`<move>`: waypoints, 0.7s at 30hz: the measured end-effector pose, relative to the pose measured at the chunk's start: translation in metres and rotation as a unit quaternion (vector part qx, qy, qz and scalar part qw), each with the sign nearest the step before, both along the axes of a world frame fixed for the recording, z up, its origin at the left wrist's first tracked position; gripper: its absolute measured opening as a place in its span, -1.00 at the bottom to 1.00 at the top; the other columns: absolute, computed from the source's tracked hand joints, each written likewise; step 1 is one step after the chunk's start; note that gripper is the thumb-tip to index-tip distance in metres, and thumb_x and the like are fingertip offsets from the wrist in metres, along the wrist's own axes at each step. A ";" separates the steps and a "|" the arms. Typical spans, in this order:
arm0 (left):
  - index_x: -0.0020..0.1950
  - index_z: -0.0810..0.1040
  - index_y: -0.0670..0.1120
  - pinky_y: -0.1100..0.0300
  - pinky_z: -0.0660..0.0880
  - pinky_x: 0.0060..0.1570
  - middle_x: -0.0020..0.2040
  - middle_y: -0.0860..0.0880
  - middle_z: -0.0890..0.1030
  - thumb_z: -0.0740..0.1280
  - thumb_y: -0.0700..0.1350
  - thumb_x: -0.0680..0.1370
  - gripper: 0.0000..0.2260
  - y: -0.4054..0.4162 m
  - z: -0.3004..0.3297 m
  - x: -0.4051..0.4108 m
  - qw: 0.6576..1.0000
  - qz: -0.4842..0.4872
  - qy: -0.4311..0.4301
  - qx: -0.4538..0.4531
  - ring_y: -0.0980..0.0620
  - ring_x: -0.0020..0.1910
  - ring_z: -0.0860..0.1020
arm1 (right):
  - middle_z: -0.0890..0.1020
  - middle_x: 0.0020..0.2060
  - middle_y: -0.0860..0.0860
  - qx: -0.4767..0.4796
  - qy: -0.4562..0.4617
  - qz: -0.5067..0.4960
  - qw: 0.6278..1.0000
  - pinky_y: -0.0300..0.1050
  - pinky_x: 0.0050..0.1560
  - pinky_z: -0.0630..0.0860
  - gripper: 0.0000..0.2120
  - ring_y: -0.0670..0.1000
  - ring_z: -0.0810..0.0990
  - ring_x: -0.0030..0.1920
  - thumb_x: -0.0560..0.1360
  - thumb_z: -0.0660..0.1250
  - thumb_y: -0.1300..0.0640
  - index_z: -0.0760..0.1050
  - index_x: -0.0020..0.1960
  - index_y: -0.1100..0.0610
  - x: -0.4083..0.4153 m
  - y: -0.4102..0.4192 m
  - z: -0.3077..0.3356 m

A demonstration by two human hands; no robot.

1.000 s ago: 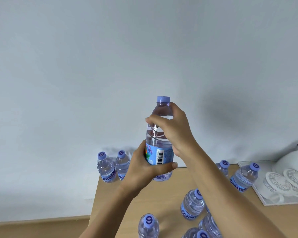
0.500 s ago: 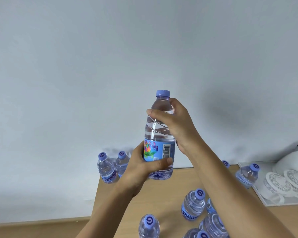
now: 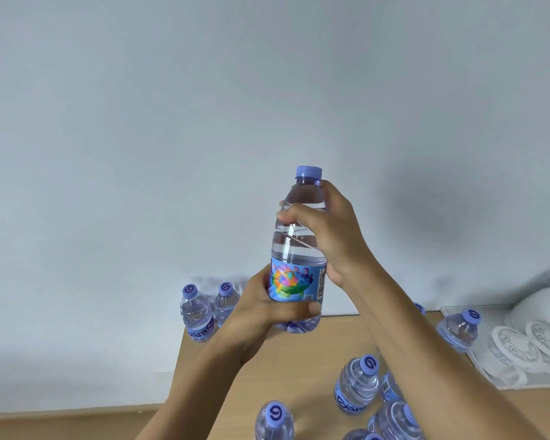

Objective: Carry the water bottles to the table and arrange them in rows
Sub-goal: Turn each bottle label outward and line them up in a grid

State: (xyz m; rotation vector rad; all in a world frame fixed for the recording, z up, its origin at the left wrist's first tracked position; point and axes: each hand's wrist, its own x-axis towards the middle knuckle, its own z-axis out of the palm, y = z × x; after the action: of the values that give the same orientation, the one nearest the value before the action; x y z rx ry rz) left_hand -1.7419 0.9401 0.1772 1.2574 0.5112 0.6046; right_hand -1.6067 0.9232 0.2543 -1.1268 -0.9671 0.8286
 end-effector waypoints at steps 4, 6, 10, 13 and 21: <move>0.17 0.57 -0.21 -0.04 0.59 0.09 0.05 -0.24 0.65 0.53 -0.21 0.23 -0.49 0.004 0.000 0.000 0.998 -0.035 -0.043 -0.029 -0.22 0.07 0.62 | 0.64 -0.14 0.03 0.002 0.009 0.039 0.999 0.03 -0.10 0.61 -0.73 0.07 0.67 -0.16 0.17 0.45 0.17 0.52 -0.15 0.06 0.005 0.002 0.005; 0.11 0.61 -0.16 -0.03 0.58 0.09 0.04 -0.23 0.66 0.54 -0.19 0.22 -0.53 0.005 0.001 0.000 0.999 -0.027 -0.039 -0.017 -0.22 0.06 0.62 | 0.64 -0.13 0.04 0.001 0.018 0.043 0.999 0.05 -0.05 0.61 -0.72 0.08 0.67 -0.13 0.19 0.46 0.18 0.52 -0.12 0.08 0.006 0.001 0.005; 0.15 0.56 -0.20 0.03 0.61 0.01 0.02 -0.22 0.68 0.55 -0.12 0.18 -0.44 -0.001 0.002 0.002 1.000 0.022 -0.018 -0.008 -0.20 0.02 0.65 | 0.67 -0.14 -0.02 -0.019 -0.058 -0.036 0.998 0.01 -0.05 0.60 -0.76 0.03 0.68 -0.10 0.35 0.49 0.10 0.52 -0.05 0.09 0.002 0.001 0.002; 0.09 0.58 -0.15 0.11 0.61 -0.09 -0.04 -0.15 0.70 0.57 -0.07 0.13 -0.45 -0.005 0.003 0.005 0.994 0.086 0.020 0.056 -0.13 -0.07 0.68 | 0.69 -0.11 0.00 -0.028 -0.072 -0.109 0.991 0.14 0.07 0.62 -0.71 0.08 0.69 -0.03 0.36 0.54 0.06 0.54 -0.02 0.13 -0.005 0.002 -0.002; 0.17 0.54 -0.15 0.15 0.58 -0.09 0.00 -0.15 0.68 0.59 -0.14 0.19 -0.42 -0.011 0.000 0.005 0.998 0.047 0.001 0.039 -0.09 -0.04 0.66 | 0.63 -0.32 0.00 -0.004 -0.019 -0.074 0.997 -0.20 -0.35 0.54 -0.84 -0.03 0.63 -0.37 0.34 0.48 0.28 0.52 -0.16 0.17 -0.006 -0.002 0.003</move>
State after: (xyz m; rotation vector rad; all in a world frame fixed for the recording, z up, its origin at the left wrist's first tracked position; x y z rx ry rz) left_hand -1.7370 0.9294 0.1767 1.3128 0.5561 0.7081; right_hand -1.6129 0.9210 0.2577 -1.2094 -0.9004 0.6942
